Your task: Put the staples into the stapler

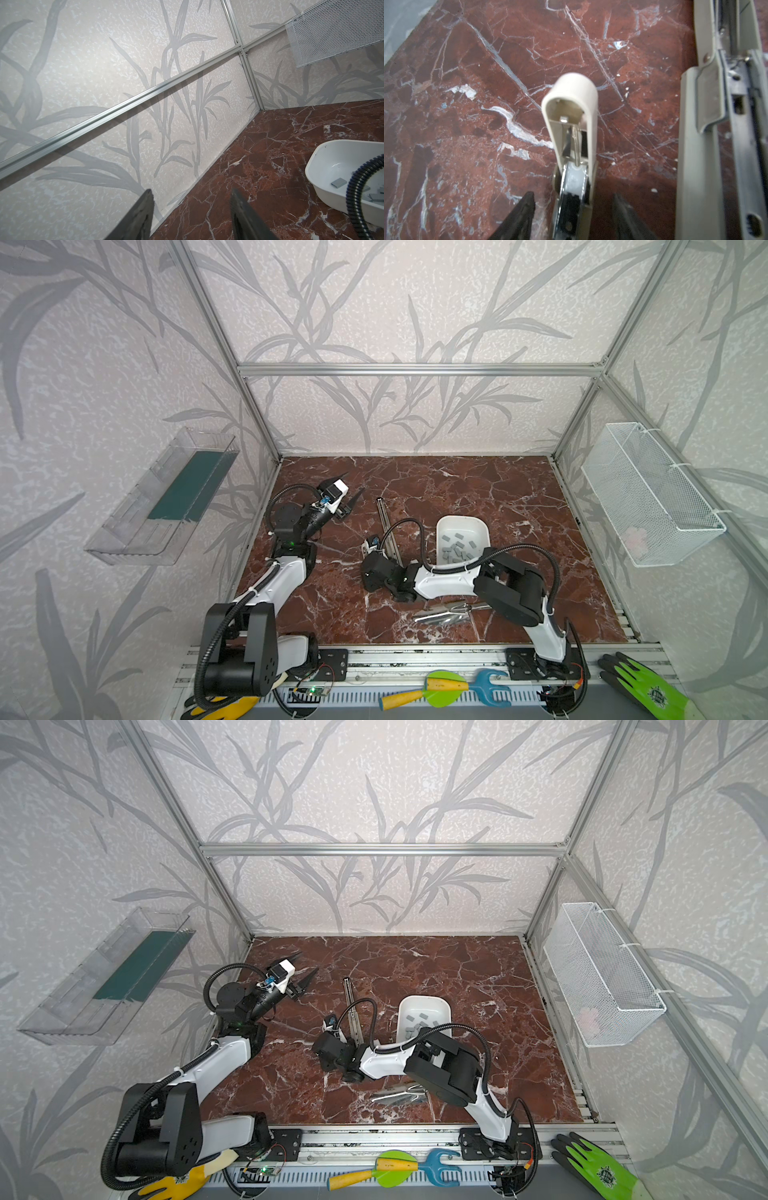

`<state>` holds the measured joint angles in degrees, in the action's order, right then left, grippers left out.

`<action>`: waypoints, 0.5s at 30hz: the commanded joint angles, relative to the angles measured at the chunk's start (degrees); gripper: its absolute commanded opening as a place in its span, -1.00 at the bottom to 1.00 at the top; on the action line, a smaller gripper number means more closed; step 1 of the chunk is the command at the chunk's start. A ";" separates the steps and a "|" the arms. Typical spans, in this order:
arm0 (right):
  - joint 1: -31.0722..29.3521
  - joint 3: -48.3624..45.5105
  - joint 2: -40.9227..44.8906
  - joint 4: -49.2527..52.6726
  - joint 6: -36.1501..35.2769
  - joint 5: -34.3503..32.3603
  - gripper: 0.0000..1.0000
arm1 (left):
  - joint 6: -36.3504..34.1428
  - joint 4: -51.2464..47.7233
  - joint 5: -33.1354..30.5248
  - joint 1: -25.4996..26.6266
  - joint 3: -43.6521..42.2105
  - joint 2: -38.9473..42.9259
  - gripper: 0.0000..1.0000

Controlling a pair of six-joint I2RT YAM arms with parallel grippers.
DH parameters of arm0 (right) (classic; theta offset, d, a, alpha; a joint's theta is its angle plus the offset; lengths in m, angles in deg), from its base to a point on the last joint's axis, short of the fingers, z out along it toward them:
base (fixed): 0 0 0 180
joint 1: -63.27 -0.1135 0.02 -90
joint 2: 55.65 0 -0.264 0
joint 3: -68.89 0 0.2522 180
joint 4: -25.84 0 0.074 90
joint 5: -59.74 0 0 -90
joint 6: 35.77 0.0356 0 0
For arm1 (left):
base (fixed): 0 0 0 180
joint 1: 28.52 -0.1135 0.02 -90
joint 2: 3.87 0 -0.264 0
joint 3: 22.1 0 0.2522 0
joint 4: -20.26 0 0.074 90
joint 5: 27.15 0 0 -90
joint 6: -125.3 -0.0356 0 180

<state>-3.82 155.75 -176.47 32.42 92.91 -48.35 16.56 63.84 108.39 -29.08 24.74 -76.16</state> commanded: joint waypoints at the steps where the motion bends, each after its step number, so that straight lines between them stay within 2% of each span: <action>1: -0.24 -1.93 5.27 3.15 -1.35 -1.44 0.34 | -1.31 -0.24 1.30 -0.06 2.07 0.43 0.18; 6: -0.24 -6.77 14.43 2.10 -4.12 -1.86 0.49 | -4.79 -2.57 4.18 0.03 2.16 -0.12 0.16; 10: -0.28 -14.48 25.88 -1.48 -6.23 -5.10 0.58 | -11.15 -9.08 9.13 0.85 2.55 -0.66 0.12; 13: 0.38 -20.98 34.58 -3.03 -8.03 -9.29 0.64 | -20.27 -21.63 13.46 2.30 4.26 -0.83 0.12; 15: 1.01 -24.98 40.08 -2.86 -9.38 -11.83 0.66 | -30.99 -36.77 14.17 4.53 6.80 -0.57 0.12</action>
<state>-3.56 134.77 -141.45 30.43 86.46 -54.41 0.47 46.00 117.46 -26.72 27.97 -76.69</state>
